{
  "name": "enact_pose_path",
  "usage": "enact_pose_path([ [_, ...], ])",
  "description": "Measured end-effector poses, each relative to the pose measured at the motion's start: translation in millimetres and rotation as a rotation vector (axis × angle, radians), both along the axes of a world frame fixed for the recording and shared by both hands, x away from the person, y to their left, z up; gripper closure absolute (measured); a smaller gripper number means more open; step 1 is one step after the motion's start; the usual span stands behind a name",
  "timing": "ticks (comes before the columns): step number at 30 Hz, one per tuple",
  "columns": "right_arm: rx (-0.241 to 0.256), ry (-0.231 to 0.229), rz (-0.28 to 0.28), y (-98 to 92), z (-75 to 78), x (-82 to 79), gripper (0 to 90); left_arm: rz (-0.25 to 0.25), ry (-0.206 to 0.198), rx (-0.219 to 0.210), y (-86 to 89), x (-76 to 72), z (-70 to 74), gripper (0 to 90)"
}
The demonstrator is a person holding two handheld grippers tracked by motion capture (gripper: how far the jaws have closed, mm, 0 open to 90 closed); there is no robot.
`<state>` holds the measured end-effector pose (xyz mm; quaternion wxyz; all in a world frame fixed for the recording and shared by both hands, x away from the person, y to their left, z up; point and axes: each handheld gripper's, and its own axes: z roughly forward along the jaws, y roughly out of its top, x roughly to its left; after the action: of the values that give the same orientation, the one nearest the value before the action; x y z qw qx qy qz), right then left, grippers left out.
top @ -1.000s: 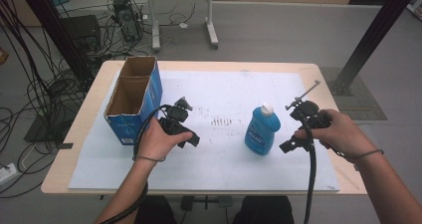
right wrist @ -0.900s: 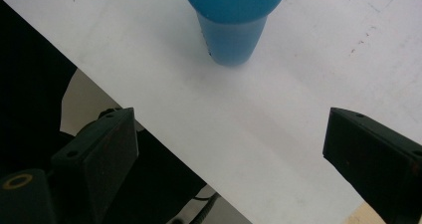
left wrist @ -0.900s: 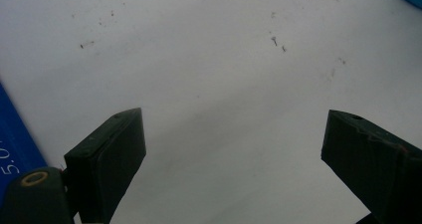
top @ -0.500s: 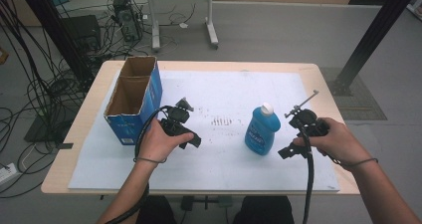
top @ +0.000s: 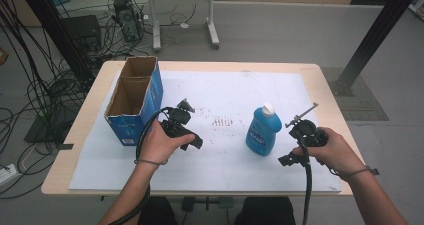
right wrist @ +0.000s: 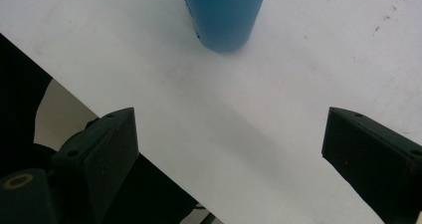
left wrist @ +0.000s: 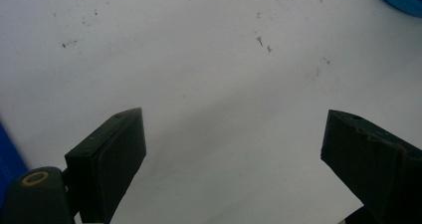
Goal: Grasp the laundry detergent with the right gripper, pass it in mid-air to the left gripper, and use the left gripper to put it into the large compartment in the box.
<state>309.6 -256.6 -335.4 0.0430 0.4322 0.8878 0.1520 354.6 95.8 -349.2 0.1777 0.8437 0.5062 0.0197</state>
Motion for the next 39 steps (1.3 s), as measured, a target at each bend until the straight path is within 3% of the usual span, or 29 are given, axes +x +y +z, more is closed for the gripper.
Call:
enact_pose_path([
  [11, 0.006, -0.017, -0.023, -2.8, -16.3, -3.0, 7.6, 0.006, -0.005, -0.004, 2.9, -0.2, 2.2, 11.0],
  [25, 0.063, -0.07, -0.051, -8.0, -40.7, -9.4, 7.8, 0.008, -0.01, -0.018, 3.0, -4.8, 2.6, 11.0],
  [39, 0.133, -0.138, -0.074, -12.6, -55.1, -14.0, 7.8, 0.008, -0.008, -0.03, 3.8, -7.2, 2.6, 11.0],
])
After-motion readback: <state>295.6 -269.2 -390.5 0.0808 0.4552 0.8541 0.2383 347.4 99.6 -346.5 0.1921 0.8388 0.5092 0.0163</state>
